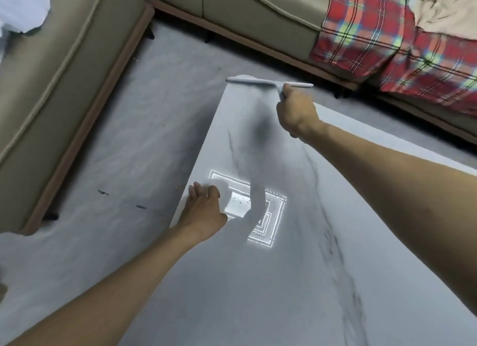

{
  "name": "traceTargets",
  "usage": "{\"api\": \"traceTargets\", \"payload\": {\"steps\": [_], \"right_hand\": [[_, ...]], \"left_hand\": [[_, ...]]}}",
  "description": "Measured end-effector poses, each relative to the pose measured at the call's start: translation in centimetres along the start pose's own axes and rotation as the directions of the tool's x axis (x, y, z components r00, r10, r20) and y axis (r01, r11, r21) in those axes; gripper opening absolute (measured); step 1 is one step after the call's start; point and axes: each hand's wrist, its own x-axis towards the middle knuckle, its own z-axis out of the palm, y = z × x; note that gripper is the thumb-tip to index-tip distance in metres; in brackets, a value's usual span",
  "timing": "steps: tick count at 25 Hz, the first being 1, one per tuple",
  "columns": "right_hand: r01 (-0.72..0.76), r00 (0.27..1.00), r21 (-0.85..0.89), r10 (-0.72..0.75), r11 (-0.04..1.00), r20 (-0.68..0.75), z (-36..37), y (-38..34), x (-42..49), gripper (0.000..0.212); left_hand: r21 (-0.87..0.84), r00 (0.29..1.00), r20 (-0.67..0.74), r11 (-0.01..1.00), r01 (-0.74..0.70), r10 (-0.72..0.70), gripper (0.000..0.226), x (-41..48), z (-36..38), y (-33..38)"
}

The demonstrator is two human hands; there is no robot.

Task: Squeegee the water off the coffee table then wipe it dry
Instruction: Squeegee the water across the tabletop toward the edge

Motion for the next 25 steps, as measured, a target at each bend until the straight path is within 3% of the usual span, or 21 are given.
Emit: {"api": "traceTargets", "payload": {"steps": [3,7,12,15,19,21,23,25], "right_hand": [[0.039,0.999,-0.122,-0.041,0.992,-0.02,1.3,0.7,-1.3,0.041],[0.133,0.99,-0.198,-0.12,0.971,0.077,2.0,3.3,-6.8,0.054],[0.149,0.967,-0.254,-0.088,0.956,0.237,0.8,5.9,-13.9,0.06],[0.129,0.944,-0.263,-0.037,0.956,0.327,-1.5,6.6,-15.7,0.053],[0.114,0.982,-0.223,-0.077,0.968,0.17,-4.2,4.9,-10.3,0.029],[0.005,0.997,-0.088,0.002,0.996,0.072,-4.6,3.6,-6.1,0.011],[-0.119,0.992,0.015,0.118,0.993,0.044,-4.1,3.3,-3.4,0.016],[-0.171,0.984,-0.039,0.173,0.984,0.046,-2.9,4.0,-3.5,0.023]], "left_hand": [[-0.003,0.998,0.056,1.0,0.005,-0.004,0.054,0.3,-0.2,0.2],[-0.03,0.992,0.127,0.999,0.029,-0.025,0.056,0.4,-1.2,0.7],[-0.039,0.984,0.174,0.999,0.03,-0.023,0.056,-0.1,-1.9,0.7],[-0.029,0.981,0.191,0.999,0.033,-0.027,0.058,-0.5,-2.0,0.9],[-0.018,0.978,0.205,0.998,0.053,-0.048,0.06,-0.2,-2.0,0.9],[-0.01,0.977,0.208,0.998,0.055,-0.052,0.059,-0.1,-1.9,0.8],[0.005,0.976,0.211,0.999,0.051,-0.05,0.059,0.0,-1.7,0.7],[0.012,0.977,0.208,0.999,0.046,-0.048,0.06,0.2,-1.6,0.5]]}}
